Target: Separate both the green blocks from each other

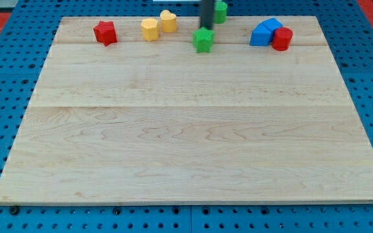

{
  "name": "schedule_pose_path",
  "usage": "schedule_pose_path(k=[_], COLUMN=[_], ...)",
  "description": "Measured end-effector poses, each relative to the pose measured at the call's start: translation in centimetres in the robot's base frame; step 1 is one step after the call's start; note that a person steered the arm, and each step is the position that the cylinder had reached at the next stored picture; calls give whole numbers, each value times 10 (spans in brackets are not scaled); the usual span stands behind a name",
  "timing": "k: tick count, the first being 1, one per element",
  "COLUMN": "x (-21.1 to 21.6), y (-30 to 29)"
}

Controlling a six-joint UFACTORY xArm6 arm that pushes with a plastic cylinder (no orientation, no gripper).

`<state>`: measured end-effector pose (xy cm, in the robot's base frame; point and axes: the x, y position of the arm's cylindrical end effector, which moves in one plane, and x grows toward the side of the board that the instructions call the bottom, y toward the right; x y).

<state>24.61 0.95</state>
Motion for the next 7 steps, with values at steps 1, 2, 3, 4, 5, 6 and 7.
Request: schedule_pose_path(k=[1,2,3,4,5,6,7], x=[17,38,58,56,55,95,126], y=[18,36,-11,-59,-81,-68,-153])
